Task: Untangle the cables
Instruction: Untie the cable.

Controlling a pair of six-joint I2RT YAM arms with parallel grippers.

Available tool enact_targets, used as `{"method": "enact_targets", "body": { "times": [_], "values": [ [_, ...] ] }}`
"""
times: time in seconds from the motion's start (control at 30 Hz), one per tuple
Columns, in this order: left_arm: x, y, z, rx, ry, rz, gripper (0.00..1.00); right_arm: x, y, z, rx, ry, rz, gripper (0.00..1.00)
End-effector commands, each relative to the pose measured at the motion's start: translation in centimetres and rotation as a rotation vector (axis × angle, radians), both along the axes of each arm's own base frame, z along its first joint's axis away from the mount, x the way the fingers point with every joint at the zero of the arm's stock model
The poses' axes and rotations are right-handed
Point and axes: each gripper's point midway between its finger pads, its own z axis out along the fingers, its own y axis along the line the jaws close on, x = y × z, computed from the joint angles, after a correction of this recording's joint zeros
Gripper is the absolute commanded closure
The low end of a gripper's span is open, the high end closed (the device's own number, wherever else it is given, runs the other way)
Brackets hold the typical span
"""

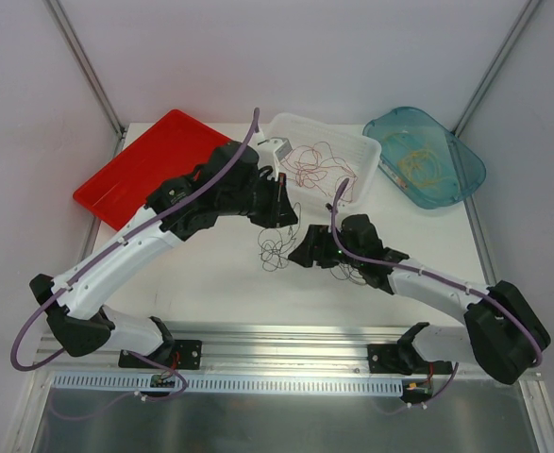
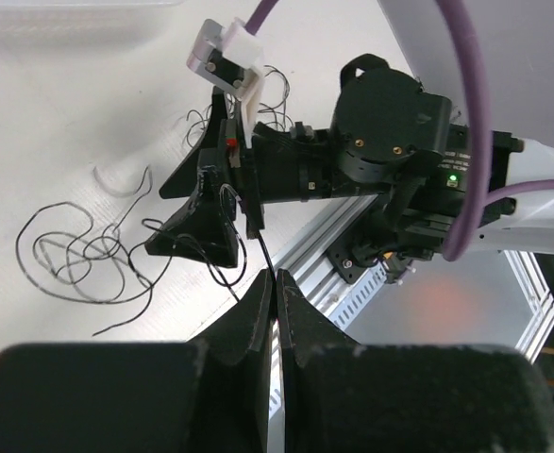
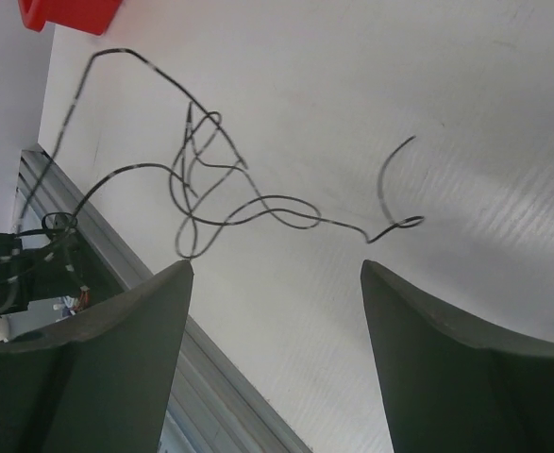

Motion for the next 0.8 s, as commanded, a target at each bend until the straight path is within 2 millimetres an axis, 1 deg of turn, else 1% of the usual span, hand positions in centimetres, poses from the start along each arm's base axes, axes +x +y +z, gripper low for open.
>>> {"method": "enact_targets", "body": {
  "times": [0.0,0.03,0.1,0.17,0.2,0.3,0.43,0.6,0.77],
  "values": [
    [-0.4,-0.7,2.4,-0.053,-0.04,-0.049,1.0,0.7,1.6,1.4,0.06,-0.037,0.031,0.25],
    [-0.4,-0.7,2.5,-0.057,-0.043,-0.049,1.0,1.0,2.0,1.8,0.072,-0.045,0.034,0.25],
    [-0.3,-0.7,2.7,-0.057,-0.049,-0.048,1.0,1.0,2.5,1.5,0.08,-0.031,0.048,0.26],
    [-0.3,-0.5,2.9,-0.059,-0.056,-0.043,1.0,1.3,3.0,2.1,0.097,-0.044,0.059,0.27],
    [-0.3,-0.5,2.9,-0.058,-0.057,-0.045,1.0,1.3,3.2,2.0,0.094,-0.041,0.063,0.27],
    [-0.3,-0.4,2.8,-0.056,-0.058,-0.045,1.0,1.5,3.9,2.7,0.12,-0.062,0.084,0.27],
    [-0.4,-0.5,2.4,-0.049,-0.053,-0.052,1.0,1.2,4.3,3.2,0.134,-0.072,0.116,0.28],
    [-0.3,-0.6,2.5,-0.05,-0.056,-0.055,1.0,0.7,4.5,3.2,0.135,-0.082,0.143,0.28],
    [-0.7,-1.0,2.8,-0.062,-0.046,-0.08,1.0,0.5,5.2,2.8,0.122,-0.081,0.169,0.3]
  ]
}}
